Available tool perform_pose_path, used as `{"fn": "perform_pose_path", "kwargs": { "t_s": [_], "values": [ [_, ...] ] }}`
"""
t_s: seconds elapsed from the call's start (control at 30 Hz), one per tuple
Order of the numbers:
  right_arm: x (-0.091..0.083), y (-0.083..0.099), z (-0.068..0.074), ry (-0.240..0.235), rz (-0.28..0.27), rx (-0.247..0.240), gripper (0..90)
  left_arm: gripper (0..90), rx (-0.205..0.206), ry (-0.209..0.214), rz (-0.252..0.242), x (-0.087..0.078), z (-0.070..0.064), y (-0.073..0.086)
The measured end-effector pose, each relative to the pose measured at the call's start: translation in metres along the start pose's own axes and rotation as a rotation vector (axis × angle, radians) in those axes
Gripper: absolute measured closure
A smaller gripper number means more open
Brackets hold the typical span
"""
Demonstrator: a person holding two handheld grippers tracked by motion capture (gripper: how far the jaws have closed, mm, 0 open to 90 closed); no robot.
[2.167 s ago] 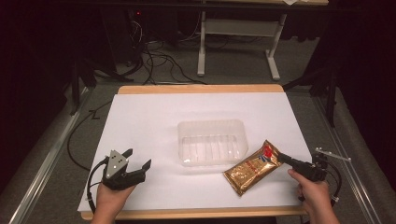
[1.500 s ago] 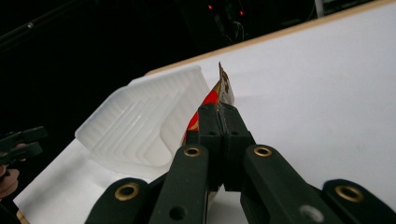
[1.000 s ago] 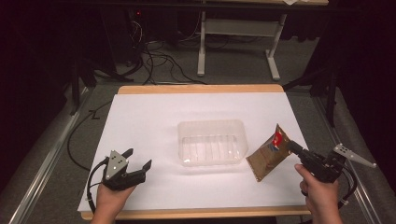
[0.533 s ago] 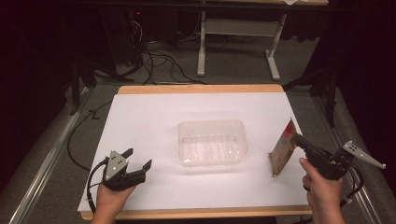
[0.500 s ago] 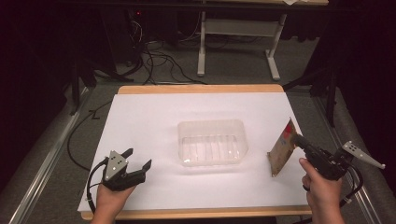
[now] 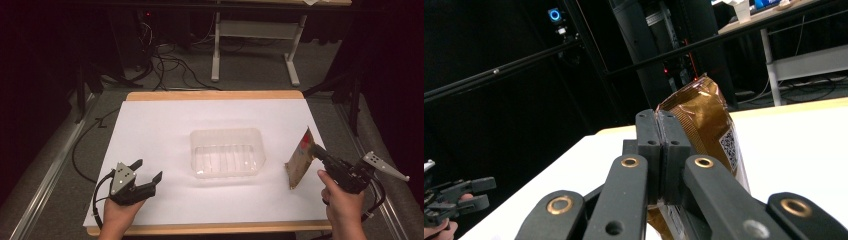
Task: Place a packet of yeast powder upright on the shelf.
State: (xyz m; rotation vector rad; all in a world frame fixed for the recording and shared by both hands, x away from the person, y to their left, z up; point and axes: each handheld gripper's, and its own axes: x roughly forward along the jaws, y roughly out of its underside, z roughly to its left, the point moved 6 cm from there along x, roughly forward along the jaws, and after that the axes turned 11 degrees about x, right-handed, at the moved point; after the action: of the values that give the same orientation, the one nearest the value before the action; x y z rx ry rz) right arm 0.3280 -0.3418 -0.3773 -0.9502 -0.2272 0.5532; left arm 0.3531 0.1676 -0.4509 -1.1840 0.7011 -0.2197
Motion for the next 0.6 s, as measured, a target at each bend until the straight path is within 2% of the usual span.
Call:
{"fn": "perform_pose_path", "kwargs": {
  "t_s": [0.2,0.43,0.6],
  "values": [
    [0.002,-0.006,0.006,-0.013,-0.018,0.011,90.0,22.9,-0.015,-0.007,-0.011,-0.003,0.005,0.001],
    [0.009,-0.007,0.012,0.003,-0.015,-0.006,90.0,23.0,-0.019,0.003,-0.017,-0.002,0.004,-0.001],
    [0.015,-0.009,0.017,-0.003,-0.02,-0.003,90.0,22.9,0.002,0.008,-0.014,-0.002,0.001,-0.001]
  ]
}}
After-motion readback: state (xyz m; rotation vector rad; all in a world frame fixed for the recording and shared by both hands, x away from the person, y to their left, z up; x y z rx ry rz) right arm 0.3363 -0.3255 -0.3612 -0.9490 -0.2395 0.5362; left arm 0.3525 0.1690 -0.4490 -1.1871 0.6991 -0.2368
